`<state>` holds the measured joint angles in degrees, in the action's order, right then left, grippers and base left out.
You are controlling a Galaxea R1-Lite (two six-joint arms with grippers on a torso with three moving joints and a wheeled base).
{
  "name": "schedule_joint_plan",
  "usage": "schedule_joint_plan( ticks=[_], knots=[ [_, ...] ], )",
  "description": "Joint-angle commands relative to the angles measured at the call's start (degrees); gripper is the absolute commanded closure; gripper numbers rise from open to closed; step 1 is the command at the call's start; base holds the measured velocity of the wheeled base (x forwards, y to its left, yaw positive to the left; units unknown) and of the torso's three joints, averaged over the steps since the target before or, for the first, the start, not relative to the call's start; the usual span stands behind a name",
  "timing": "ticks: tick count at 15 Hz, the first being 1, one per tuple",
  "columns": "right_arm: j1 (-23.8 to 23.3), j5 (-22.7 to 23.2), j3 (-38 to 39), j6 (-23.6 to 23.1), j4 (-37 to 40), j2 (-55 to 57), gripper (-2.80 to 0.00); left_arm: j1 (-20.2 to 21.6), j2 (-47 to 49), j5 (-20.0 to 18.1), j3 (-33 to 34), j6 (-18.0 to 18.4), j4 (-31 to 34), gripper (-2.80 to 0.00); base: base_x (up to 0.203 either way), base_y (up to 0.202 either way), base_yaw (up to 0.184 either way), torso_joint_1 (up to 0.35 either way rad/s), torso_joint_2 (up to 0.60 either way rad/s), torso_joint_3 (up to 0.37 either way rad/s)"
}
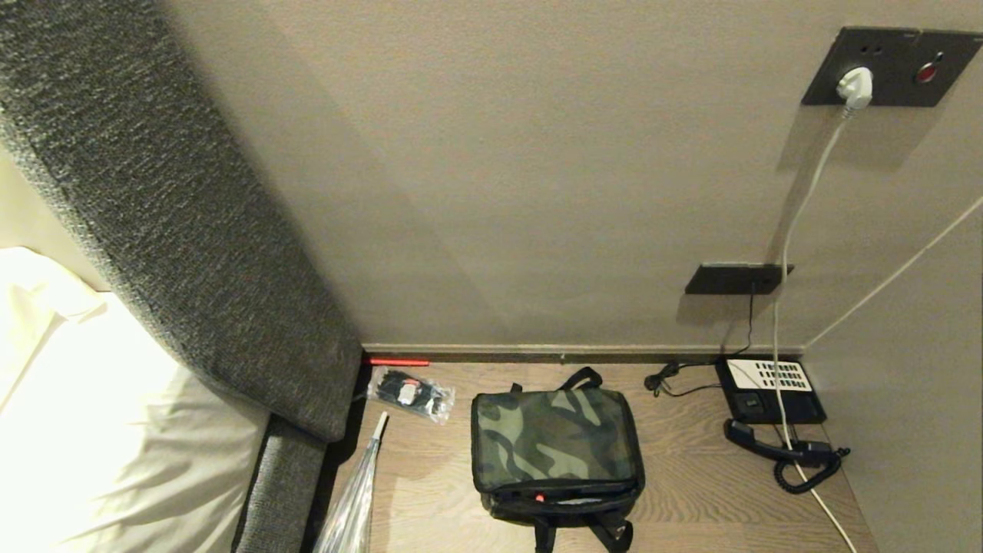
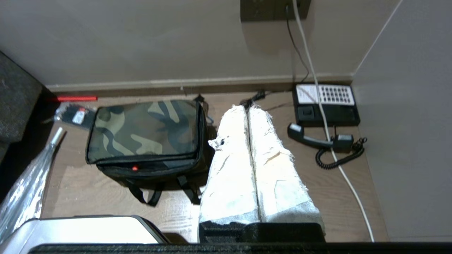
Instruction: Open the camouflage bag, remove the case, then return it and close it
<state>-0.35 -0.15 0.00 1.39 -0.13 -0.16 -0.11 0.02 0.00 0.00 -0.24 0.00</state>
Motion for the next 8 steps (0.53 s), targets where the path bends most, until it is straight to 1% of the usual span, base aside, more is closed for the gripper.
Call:
schedule_joint_plan(
  ticks=[1,8],
  knots=[
    [0.0,0.0,0.1,0.0,0.0,-0.1,0.0,0.0,0.0,0.0,0.0,0.0,0.0,0.0,0.0,0.0,0.0,0.002,0.0,0.2],
    [0.0,0.0,0.1,0.0,0.0,-0.1,0.0,0.0,0.0,0.0,0.0,0.0,0.0,0.0,0.0,0.0,0.0,0.003,0.0,0.205]
  ],
)
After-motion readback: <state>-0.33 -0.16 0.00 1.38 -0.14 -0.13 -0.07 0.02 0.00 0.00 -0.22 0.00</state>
